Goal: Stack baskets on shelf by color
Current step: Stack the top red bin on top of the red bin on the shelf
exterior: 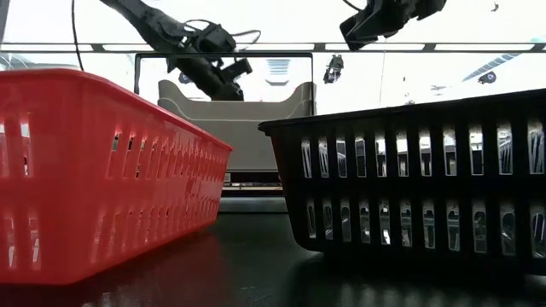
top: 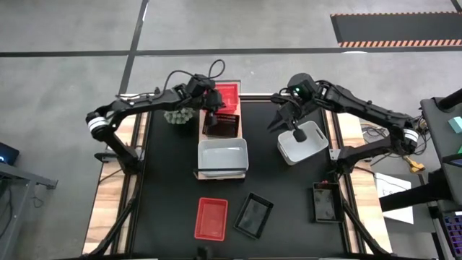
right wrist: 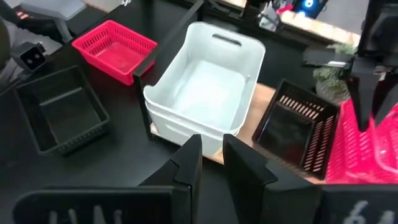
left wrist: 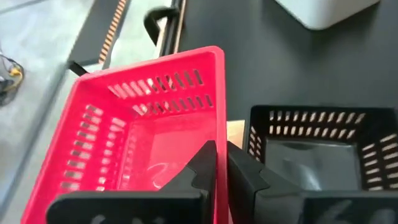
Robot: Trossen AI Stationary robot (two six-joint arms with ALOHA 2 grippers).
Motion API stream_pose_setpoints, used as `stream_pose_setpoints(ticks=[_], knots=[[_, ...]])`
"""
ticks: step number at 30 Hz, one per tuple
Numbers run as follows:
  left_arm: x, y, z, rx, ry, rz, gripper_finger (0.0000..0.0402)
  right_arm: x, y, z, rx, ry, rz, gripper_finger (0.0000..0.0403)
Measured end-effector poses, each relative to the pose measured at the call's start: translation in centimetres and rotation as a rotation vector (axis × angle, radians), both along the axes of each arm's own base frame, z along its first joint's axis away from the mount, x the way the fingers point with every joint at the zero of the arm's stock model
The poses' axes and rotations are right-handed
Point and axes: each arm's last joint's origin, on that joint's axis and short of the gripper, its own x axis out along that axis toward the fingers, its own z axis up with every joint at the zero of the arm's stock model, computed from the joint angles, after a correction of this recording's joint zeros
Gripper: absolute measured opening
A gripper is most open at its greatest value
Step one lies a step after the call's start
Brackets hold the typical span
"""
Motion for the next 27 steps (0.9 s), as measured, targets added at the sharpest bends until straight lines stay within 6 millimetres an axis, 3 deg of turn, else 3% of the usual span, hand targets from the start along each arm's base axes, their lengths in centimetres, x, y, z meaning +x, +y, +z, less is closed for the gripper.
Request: stream_pose_setpoints(ticks=[11, 27], knots=[[-0.3, 1.0, -0.3, 0.009, 0.002, 0.031, 0.0006, 0.1, 0.0, -2.1, 0.023, 0.011, -0.016, 0.0058], [-0.5, 1.3, -0.4, 0.01, 0.007, 0.04, 0.0006, 0.0, 0.0, -3.3, 0.034, 0.026, -0.019, 0.0059]])
